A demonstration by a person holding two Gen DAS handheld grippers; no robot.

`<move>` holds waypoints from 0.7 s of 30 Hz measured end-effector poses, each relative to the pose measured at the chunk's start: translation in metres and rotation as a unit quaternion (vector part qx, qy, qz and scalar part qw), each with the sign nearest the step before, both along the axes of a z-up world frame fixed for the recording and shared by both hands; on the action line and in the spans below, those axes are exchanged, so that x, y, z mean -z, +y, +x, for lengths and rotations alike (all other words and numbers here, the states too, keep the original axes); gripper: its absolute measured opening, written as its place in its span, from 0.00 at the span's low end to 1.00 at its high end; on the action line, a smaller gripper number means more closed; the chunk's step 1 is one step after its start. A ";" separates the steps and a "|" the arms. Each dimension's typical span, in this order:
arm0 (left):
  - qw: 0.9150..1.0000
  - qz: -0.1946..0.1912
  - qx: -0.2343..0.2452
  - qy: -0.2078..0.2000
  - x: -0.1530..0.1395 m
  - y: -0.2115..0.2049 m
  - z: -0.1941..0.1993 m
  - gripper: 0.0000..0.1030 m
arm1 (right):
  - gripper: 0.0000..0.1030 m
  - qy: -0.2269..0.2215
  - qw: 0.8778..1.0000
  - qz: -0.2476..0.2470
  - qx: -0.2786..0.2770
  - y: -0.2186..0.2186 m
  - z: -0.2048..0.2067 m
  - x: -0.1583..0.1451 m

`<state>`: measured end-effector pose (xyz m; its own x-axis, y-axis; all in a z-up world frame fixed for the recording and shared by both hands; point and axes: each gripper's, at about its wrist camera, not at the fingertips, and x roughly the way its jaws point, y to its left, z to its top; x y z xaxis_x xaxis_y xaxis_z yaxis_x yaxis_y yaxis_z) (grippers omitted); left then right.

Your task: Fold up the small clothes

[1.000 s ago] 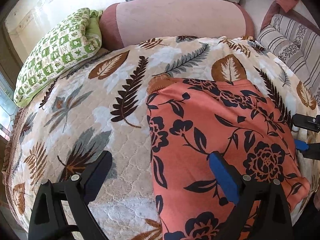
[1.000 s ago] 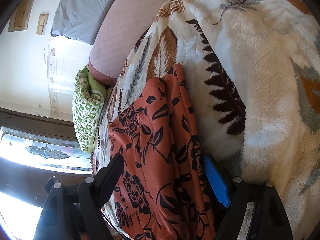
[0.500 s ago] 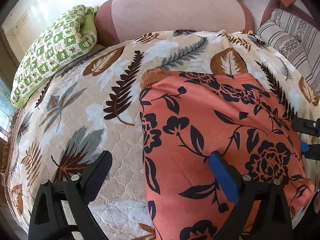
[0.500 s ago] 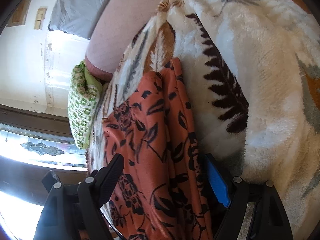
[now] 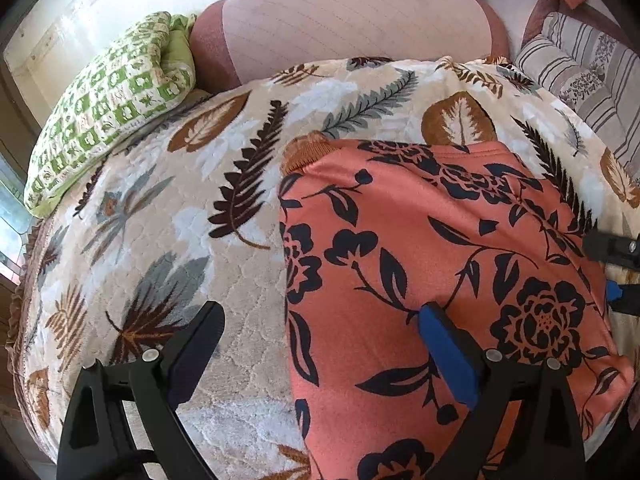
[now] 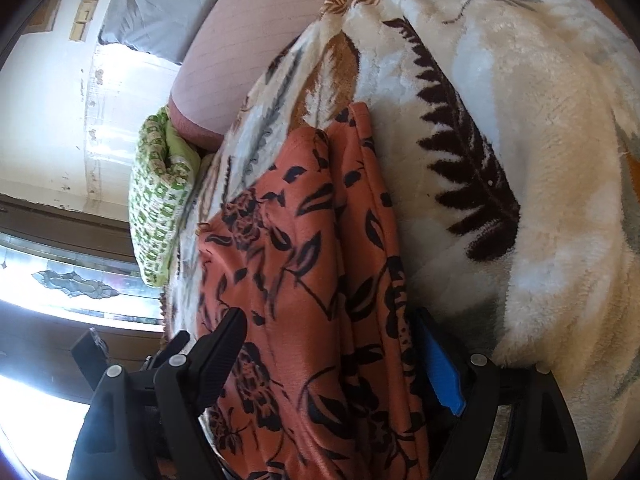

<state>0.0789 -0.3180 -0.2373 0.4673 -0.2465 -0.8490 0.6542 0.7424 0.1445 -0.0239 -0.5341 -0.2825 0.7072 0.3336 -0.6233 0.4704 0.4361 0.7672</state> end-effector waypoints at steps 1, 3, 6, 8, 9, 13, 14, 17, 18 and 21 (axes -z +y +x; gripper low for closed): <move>1.000 -0.002 -0.002 -0.005 -0.003 0.002 -0.001 0.95 | 0.83 -0.013 1.000 -0.002 0.005 0.000 0.000 -0.004; 1.000 -0.014 -0.008 -0.019 -0.014 0.009 -0.002 0.95 | 0.83 -0.040 0.999 -0.019 0.015 0.001 -0.001 -0.017; 0.999 -0.016 -0.024 -0.027 -0.021 0.023 0.002 0.95 | 0.83 -0.079 0.995 -0.054 0.023 0.007 -0.002 -0.036; 0.999 -0.003 -0.033 -0.022 -0.016 0.032 0.002 0.95 | 0.83 -0.091 0.993 -0.073 0.020 0.014 -0.001 -0.043; 0.999 0.001 -0.033 -0.018 -0.012 0.033 0.001 0.95 | 0.83 -0.093 0.992 -0.080 0.017 0.016 -0.001 -0.045; 1.000 0.017 -0.025 0.004 0.010 0.035 -0.008 0.95 | 0.83 -0.061 0.994 -0.096 0.004 0.022 0.005 -0.040; 1.000 0.014 -0.026 0.002 0.010 0.035 -0.010 0.95 | 0.83 -0.016 0.995 -0.095 -0.002 0.022 0.011 -0.028; 1.000 0.025 -0.016 0.000 0.002 0.031 -0.008 0.95 | 0.82 0.044 0.997 -0.065 0.016 0.016 0.009 -0.004; 1.000 0.024 -0.015 -0.003 -0.001 0.031 -0.008 0.95 | 0.82 0.032 0.997 -0.061 0.024 0.013 0.006 -0.009; 1.000 0.007 -0.019 -0.004 -0.016 0.028 0.004 0.95 | 0.81 -0.057 0.991 -0.103 0.062 0.006 -0.010 -0.044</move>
